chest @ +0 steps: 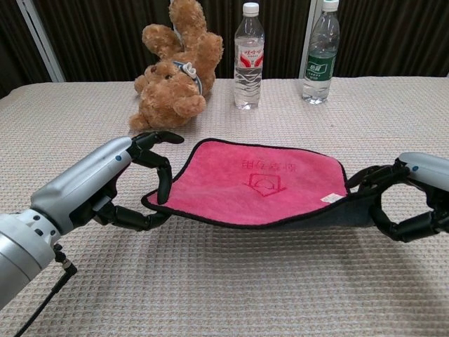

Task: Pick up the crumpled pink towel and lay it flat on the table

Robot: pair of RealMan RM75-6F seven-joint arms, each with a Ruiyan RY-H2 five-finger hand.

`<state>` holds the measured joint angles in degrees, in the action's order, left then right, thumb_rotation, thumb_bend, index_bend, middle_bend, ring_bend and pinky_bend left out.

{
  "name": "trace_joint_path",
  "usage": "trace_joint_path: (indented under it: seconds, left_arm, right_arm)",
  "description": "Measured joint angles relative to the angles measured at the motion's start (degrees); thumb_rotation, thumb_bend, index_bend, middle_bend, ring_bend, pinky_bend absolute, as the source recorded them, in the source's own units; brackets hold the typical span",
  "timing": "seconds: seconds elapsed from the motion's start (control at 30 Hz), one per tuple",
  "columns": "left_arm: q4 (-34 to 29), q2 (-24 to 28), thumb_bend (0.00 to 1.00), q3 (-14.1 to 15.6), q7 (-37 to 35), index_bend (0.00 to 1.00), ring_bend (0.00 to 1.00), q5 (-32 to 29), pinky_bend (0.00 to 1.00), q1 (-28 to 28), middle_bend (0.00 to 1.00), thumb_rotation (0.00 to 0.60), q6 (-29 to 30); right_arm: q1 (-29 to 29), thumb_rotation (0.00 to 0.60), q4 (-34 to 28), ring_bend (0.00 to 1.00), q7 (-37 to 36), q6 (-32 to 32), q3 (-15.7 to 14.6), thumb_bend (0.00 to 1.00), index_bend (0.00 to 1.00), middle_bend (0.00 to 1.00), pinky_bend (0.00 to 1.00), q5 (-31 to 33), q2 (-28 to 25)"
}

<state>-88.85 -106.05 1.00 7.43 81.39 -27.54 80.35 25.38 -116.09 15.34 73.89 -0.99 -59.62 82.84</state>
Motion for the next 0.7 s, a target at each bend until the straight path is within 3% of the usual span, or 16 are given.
trace_joint_path:
  seconds: [0.57,0.67,0.7]
  left_arm:
    - [0.87,0.05,0.49,0.30,-1.80,0.63,0.00,-0.94,0.00,1.73,0.09,0.600,-5.20]
    - [0.62,0.39,0.42,0.14,-2.26,0.58,0.00,-1.16,0.00,1.55,0.07,0.600,-6.68]
    - [0.53,0.55,0.39,0.10,-2.43,0.56,0.00,-1.21,0.00,1.48,0.06,0.600,-7.16]
  right_arm:
    - [-2.82,0.600,5.06,0.00,-1.11,-2.35,-1.13,0.61,0.73,0.20,0.00,-0.61,3.60]
    - [-2.92,0.600,5.33,0.00,-0.58,-2.95,-1.25,0.61,0.63,0.19,0.00,-0.49,3.58]
    - [-2.96,0.600,5.30,0.00,-0.48,-3.20,-1.26,0.61,0.52,0.17,0.00,-0.42,3.52]
